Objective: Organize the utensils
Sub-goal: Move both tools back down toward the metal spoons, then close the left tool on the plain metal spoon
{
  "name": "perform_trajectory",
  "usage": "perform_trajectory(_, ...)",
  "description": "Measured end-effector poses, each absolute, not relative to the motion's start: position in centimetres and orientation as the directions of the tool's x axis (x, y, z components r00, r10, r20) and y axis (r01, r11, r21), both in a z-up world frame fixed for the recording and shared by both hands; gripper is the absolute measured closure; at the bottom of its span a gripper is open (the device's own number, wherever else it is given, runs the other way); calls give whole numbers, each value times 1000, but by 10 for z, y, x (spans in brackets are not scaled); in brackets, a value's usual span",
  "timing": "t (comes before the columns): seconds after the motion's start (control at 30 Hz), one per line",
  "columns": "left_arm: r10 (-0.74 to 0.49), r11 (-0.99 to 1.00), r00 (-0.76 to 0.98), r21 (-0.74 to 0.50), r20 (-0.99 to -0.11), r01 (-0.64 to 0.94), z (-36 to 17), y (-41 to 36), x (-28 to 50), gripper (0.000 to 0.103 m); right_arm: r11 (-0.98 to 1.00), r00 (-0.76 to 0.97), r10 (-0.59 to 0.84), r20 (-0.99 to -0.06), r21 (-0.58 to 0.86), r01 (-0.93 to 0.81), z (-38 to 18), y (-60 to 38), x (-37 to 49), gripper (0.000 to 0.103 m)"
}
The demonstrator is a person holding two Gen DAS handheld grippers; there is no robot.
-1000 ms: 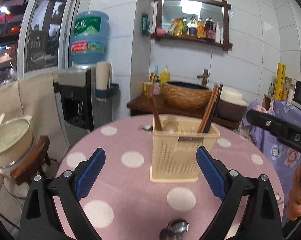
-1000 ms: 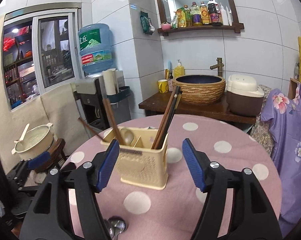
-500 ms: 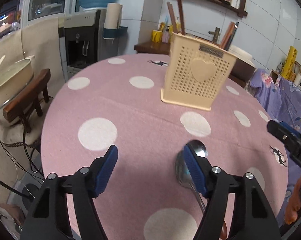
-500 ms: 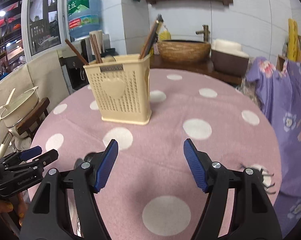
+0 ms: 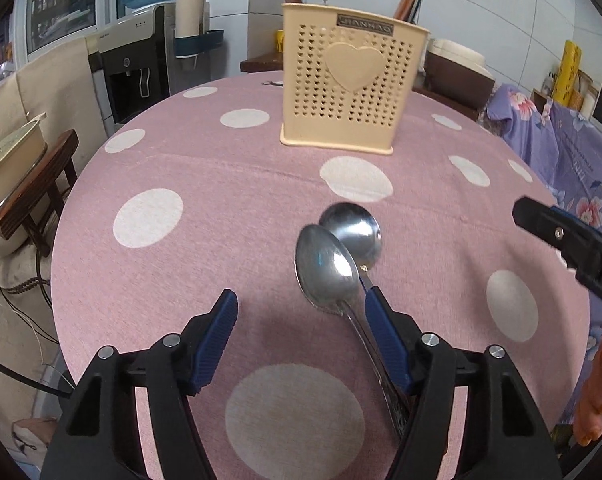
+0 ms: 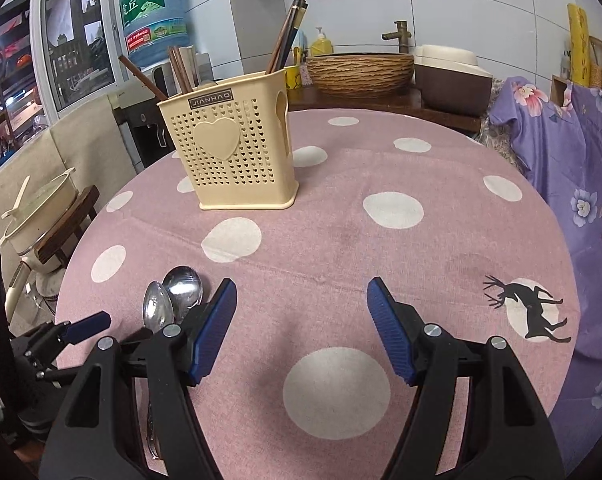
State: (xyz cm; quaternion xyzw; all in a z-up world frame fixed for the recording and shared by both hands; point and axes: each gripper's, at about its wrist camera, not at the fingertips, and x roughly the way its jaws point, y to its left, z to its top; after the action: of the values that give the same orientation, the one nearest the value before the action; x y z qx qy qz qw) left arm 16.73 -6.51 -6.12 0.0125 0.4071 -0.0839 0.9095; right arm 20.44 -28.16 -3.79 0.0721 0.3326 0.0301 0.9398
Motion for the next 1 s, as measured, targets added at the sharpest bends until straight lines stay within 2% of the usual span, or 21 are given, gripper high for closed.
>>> perform_trajectory(0.27, -108, 986, 639, -1, -761, 165, -70, -75, 169, 44, 984, 767, 121, -630, 178, -10, -40, -282, 208, 35)
perform_trajectory(0.43, -100, 984, 644, 22, -759, 178, -69, -74, 164, 63, 982, 755, 124, -643, 189, 0, -44, -284, 211, 35)
perform_trajectory(0.5, -97, 984, 646, 26, -757, 177, -69, -69, 163, 77, 979, 749, 133, -649, 203, 2, -45, -285, 212, 35)
perform_trajectory(0.87, -119, 987, 641, -18, -758, 162, -68, -41, 180, 79, 975, 732, 175, -659, 217, -38, -46, -271, 215, 35)
perform_trajectory(1.0, -155, 986, 629, -79, -762, 148, -66, -32, 181, 77, 975, 729, 178, -662, 217, -41, -47, -270, 214, 35)
